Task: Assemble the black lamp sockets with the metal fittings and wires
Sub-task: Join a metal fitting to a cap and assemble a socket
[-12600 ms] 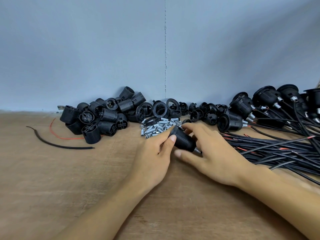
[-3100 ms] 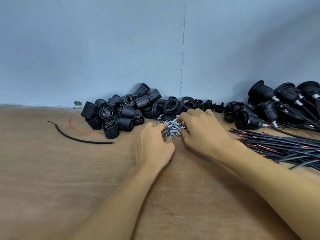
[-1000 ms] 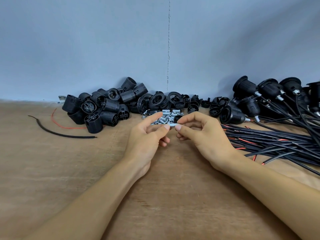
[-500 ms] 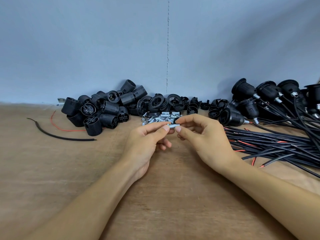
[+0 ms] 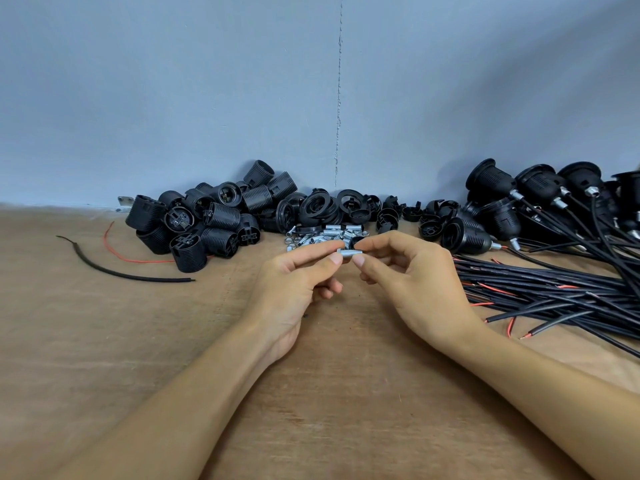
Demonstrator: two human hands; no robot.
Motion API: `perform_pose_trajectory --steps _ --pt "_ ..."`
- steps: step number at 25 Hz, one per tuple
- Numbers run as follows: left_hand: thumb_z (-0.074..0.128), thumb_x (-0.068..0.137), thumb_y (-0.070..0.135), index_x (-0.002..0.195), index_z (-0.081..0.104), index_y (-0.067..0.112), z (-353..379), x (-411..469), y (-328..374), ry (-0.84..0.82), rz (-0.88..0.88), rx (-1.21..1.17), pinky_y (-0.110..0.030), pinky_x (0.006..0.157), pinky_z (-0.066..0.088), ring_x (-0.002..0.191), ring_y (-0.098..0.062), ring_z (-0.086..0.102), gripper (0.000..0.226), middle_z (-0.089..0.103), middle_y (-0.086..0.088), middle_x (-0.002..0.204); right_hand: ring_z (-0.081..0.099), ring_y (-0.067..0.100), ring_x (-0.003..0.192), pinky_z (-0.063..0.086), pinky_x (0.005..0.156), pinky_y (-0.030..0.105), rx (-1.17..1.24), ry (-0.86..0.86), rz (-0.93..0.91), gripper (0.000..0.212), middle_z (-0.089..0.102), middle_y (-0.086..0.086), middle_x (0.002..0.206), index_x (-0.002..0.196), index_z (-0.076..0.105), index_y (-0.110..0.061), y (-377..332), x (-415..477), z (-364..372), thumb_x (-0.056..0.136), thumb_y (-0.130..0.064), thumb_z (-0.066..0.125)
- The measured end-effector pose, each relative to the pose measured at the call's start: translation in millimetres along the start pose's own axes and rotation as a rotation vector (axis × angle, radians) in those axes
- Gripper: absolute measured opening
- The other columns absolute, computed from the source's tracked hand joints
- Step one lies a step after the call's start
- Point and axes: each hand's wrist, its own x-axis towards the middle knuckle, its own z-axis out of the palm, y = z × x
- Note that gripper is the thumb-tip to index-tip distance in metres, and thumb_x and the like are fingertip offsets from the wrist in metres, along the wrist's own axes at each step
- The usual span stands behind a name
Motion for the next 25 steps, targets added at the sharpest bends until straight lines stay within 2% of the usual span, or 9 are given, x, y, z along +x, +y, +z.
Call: perform_pose_trajectory --steps 5,8,11,14,16,18,22,23,25 --pt "0.071 0.091 0.013 0.088 0.084 0.023 -1.5 0.9 0.4 -0.027 -0.023 -0.004 -0.017 0.055 0.05 0.057 -0.008 0.061 0.017 0.079 -0.009 0.095 0.068 0.005 0.078 0.054 0.073 0.02 -0.094 0.014 -0.125 0.011 0.073 -0.01 0.082 0.099 0.076 -0.017 -1.2 -1.0 -0.2 0.088 -0.015 0.075" --pt "0.071 0.09 0.016 0.09 0.083 0.018 -3.0 1.7 -0.5 -0.038 -0.034 -0.005 -0.017 0.055 0.05 0.058 -0.009 0.062 0.012 0.079 -0.01 0.095 0.068 0.005 0.081 0.054 0.073 0.018 -0.116 0.021 -0.149 0.012 0.073 -0.01 0.086 0.099 0.076 -0.018 -0.6 -0.2 0.2 0.088 -0.014 0.076" --pt "0.071 0.09 0.011 0.094 0.081 0.017 -3.8 2.4 -1.6 -0.043 -0.035 -0.017 -0.017 0.056 0.051 0.058 -0.009 0.063 0.012 0.079 -0.012 0.097 0.068 0.005 0.073 0.056 0.071 0.022 -0.075 0.017 -0.102 0.008 0.072 -0.014 0.075 0.093 0.074 -0.024 0.7 -0.3 -0.3 0.088 -0.019 0.076" --pt "0.075 0.083 0.013 0.09 0.083 0.019 -4.4 2.2 -0.8 -0.05 -0.031 -0.024 -0.017 0.058 0.052 0.059 -0.009 0.063 0.013 0.079 -0.009 0.096 0.062 0.002 0.062 0.05 0.063 0.015 -0.102 -0.001 -0.102 0.0 0.069 -0.014 0.069 0.089 0.074 -0.024 1.3 -1.3 0.4 0.089 -0.024 0.074" --pt "0.077 0.077 0.017 0.093 0.083 0.022 -4.3 1.5 -0.4 -0.062 -0.023 -0.012 -0.017 0.058 0.051 0.06 -0.008 0.063 0.017 0.079 -0.007 0.095 0.059 0.002 0.055 0.046 0.058 0.013 -0.137 -0.001 -0.098 0.012 0.066 -0.009 0.062 0.084 0.072 -0.021 1.2 -1.4 0.5 0.092 -0.03 0.069" --pt "0.077 0.08 0.014 0.096 0.083 0.023 -4.2 1.5 -0.7 -0.072 -0.017 0.016 -0.018 0.06 0.051 0.06 -0.008 0.063 0.019 0.079 -0.007 0.095 0.059 0.002 0.052 0.045 0.057 0.014 -0.16 -0.012 -0.066 0.027 0.064 -0.009 0.058 0.076 0.068 -0.022 0.0 -1.4 -0.3 0.095 -0.04 0.061" --pt "0.076 0.082 0.011 0.095 0.083 0.025 -3.8 1.0 -1.0 -0.085 -0.014 0.037 -0.018 0.06 0.051 0.062 -0.008 0.064 0.02 0.077 -0.004 0.086 0.057 0.005 0.05 0.047 0.062 0.026 -0.19 -0.053 0.031 0.052 0.064 -0.003 0.056 0.065 0.065 -0.019 -1.2 0.1 -1.0 0.1 -0.051 0.044" --pt "0.076 0.083 0.011 0.094 0.083 0.026 -3.2 1.1 -1.3 -0.078 -0.011 0.037 -0.017 0.06 0.051 0.061 -0.008 0.063 0.02 0.077 -0.004 0.085 0.058 0.006 0.051 0.048 0.063 0.029 -0.197 -0.056 0.042 0.053 0.064 -0.003 0.056 0.067 0.065 -0.02 -1.1 -0.1 -0.8 0.101 -0.053 0.042" --pt "0.074 0.086 0.006 0.091 0.084 0.026 -2.4 1.7 -2.1 -0.052 -0.004 0.02 -0.016 0.058 0.05 0.06 -0.007 0.063 0.023 0.077 -0.003 0.083 0.06 0.014 0.056 0.049 0.064 0.032 -0.172 -0.082 0.032 0.032 0.064 -0.006 0.06 0.082 0.064 -0.026 -1.2 -0.7 -0.7 0.099 -0.05 0.05"
